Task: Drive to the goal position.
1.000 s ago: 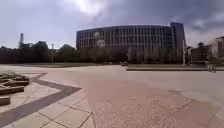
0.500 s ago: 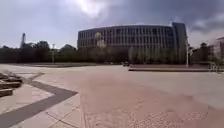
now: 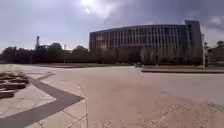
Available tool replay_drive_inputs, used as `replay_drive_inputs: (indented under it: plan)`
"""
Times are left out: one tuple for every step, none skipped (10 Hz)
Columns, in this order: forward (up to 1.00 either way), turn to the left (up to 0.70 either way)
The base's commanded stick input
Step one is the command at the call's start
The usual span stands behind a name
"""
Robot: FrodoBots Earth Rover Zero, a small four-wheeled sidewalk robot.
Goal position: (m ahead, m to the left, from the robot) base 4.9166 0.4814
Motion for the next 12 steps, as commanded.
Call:
replay_drive_inputs:
  plan:
    - [0.7, -0.01]
    - [0.7, -0.01]
    - [0.7, -0.01]
    - [0.7, -0.01]
    - [0.7, -0.01]
    - [0.7, -0.01]
    - [0.7, -0.01]
    - [0.7, -0.01]
    - [0.7, -0.01]
    - [0.7, -0.01]
    - [0.7, -0.01]
    - [0.7, -0.01]
